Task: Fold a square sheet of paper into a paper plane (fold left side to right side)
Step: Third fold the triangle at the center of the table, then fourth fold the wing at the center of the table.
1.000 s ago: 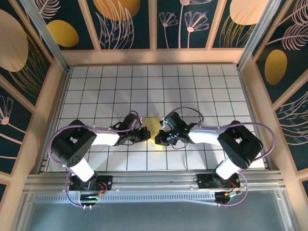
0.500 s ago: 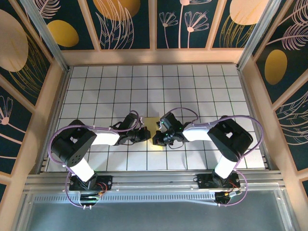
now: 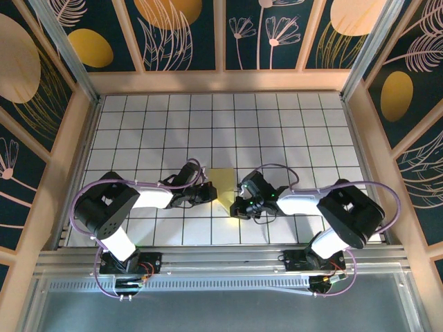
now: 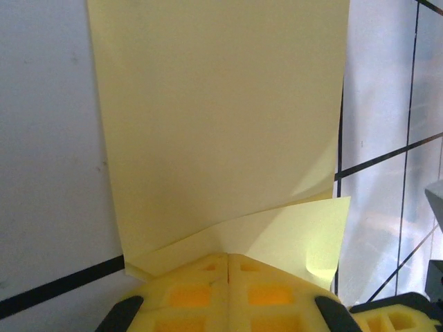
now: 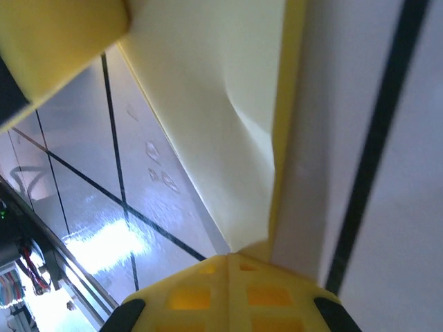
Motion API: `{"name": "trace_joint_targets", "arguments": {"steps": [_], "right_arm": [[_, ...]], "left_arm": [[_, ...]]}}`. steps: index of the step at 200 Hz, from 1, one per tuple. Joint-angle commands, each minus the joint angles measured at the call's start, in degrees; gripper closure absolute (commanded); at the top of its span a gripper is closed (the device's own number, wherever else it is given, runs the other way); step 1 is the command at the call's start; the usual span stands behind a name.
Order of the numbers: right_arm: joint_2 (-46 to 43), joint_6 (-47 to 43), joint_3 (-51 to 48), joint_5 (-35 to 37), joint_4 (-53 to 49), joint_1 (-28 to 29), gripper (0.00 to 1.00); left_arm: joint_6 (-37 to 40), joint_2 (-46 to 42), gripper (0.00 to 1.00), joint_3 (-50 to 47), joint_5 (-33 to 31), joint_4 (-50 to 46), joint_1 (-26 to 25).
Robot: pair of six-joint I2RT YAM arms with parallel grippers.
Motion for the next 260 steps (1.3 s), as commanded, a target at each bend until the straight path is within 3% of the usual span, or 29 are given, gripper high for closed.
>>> {"name": "trace_joint_targets", "arguments": {"steps": [1,34,82,116,151,182,215,260], "right_arm": [[-2.6,0.1,-2.1,1.1,-8.0,0.0,1.0],[-8.8,-3.6,-0.3,2.8,-11.8,-3.0,1.0],[-15.4,-13.2,0.9,6.9,-9.8,-9.8,0.6],[-13.1,-19.6,2.1,6.5,-3.6,-10.9,0.46],[-6.6,-22.4,4.3,3.6,1.0,-10.4,0.46],[-2.1,-22.4,4.9,1.6,6.3,-10.2,0.47],[2.6,-22.8,7.3,0.3,7.1,-9.9,0.55],[4.2,-23.2,7.8,0.0,6.1,-9.8,0.74]], "left_arm": [[-2.7,3.7,1.0,-1.1,-1.2,-2.4,-0.1],[-8.0,4.6,1.0,-1.6,0.3,1.0,-1.7],[-12.4,1.6,1.0,-2.3,-1.0,4.2,-2.5],[-10.4,-3.1,0.73,1.0,-2.1,0.6,-1.8],[-6.8,-8.0,0.57,1.6,-2.7,-4.3,2.2],[-4.6,-9.9,0.51,0.2,-1.3,-5.5,6.7],[-3.7,-8.8,0.49,0.4,0.1,-4.6,8.7],[-4.4,-5.6,0.48,0.5,3.1,-1.4,10.1]]}}
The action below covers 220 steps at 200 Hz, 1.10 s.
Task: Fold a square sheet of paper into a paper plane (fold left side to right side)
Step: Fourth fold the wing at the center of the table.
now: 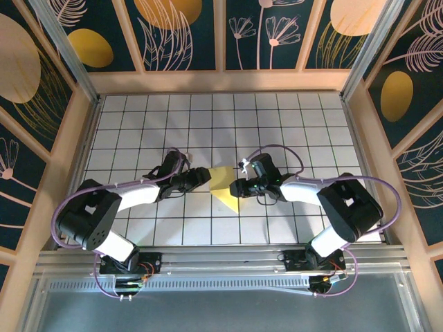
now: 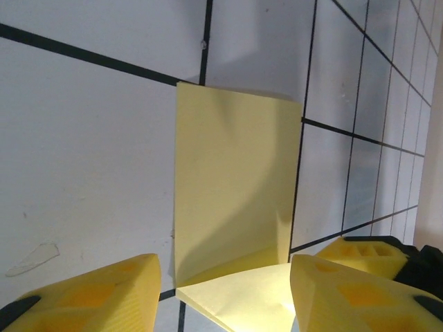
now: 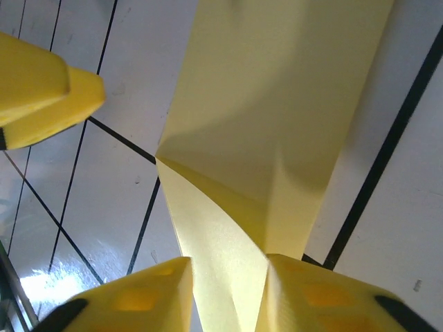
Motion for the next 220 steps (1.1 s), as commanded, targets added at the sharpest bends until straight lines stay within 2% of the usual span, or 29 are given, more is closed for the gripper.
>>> {"name": "trace_joint_targets", "arguments": {"steps": [1,38,84,156,199,220], "right_arm": [[1.0,-0.8,1.3,-1.1,0.9,0.4,0.75],[0.1,-0.7,1.3,-0.4,-0.2,0.4,1.0],[-5.7,-1.0,-0.1,0.0,-0.9,-0.2,1.0],[-9.9,0.3,-3.0,-0.5,0.7,-1.1,1.0],[-10.2,0.7,-3.7,-0.7,0.9,-1.6,1.0],[-10.6,0.8,-4.1,-0.5,0.7,-1.8,1.0]], "left_arm": [[0.5,1.8,0.48,0.0,2.7,1.8,0.8],[0.3,3.4,0.46,0.1,4.3,3.5,1.4],[0.3,5.7,0.44,1.0,6.5,5.8,1.6],[1.4,11.3,0.48,6.3,10.3,7.3,1.6],[2.9,15.0,0.61,9.3,9.7,7.6,1.5],[3.7,16.2,0.73,10.5,9.0,7.0,1.6]]}}
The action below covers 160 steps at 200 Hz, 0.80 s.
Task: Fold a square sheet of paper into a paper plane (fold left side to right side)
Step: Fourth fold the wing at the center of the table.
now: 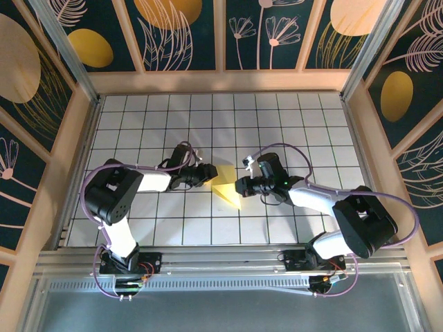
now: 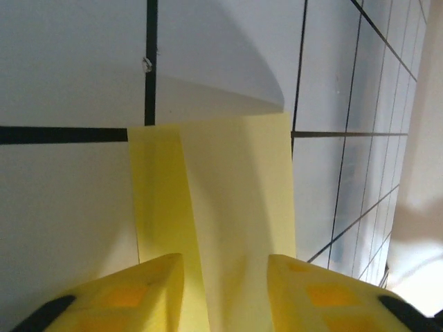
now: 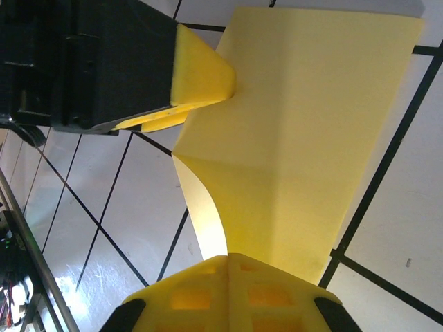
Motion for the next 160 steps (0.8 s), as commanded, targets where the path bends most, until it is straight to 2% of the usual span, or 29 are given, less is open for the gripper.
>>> {"name": "trace_joint_targets", "arguments": {"steps": [1,17,43,57,90,126,160], "right_arm": [[-1.8,0.6,-1.2,0.0,0.9,-0.7,1.0],[-2.3,0.7,-1.3,1.0,-0.3,-0.9,1.0],[-4.0,1.0,0.1,5.4,-5.1,-0.9,0.74],[-5.5,1.2,1.9,9.4,-9.6,-0.4,0.66],[-7.6,2.8,9.0,27.0,-23.5,5.7,0.52],[-2.4,8.3,15.4,42.8,-32.9,18.4,0.47],[6.0,13.6,19.6,53.2,-36.4,28.8,0.41]], "left_arm": [[1.9,1.4,0.74,2.2,-0.1,0.7,0.3],[2.0,1.4,0.86,2.4,-0.4,0.4,0.3],[0.5,0.5,1.0,2.1,-0.5,0.0,0.1],[-1.4,-0.4,1.0,1.5,-0.5,0.8,0.0],[-5.1,-3.6,1.0,-0.1,-2.6,0.4,-0.8],[-7.2,-5.0,1.0,-0.8,-4.0,-0.4,-1.5],[-7.3,-5.0,1.0,-0.5,-4.4,-1.1,-2.4]]}}
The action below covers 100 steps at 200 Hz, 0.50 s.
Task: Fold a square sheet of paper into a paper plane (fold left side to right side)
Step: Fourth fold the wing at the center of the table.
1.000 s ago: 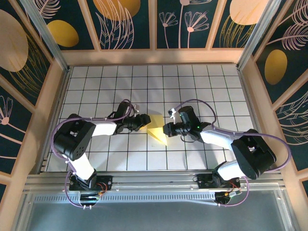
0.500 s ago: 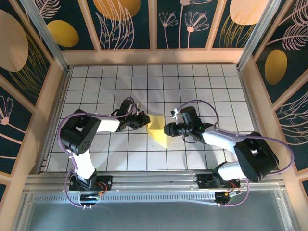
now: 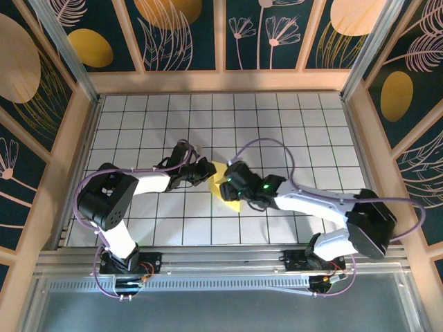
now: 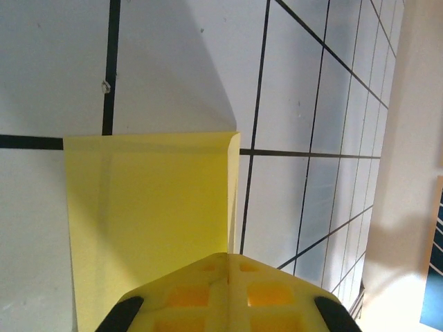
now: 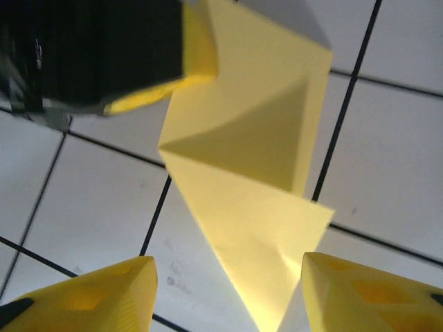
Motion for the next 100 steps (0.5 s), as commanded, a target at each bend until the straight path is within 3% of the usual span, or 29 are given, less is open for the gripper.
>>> {"name": "trace_joint_targets", "arguments": {"steps": [1,40,100], "right_arm": [[5.7,5.7,2.5,13.2,-7.6,5.0,0.4],[15.4,8.1,6.1,18.4,-9.2,9.5,0.38],[20.1,8.3,7.6,21.1,-8.0,10.3,0.46]], "left_arm": [[-1.5,-0.9,1.0,-0.5,-1.0,-0.9,-0.7],[-1.7,-0.9,1.0,-0.4,-1.2,-0.9,-1.0],[-1.6,-0.7,1.0,0.1,-1.1,-1.3,-1.3]]}}
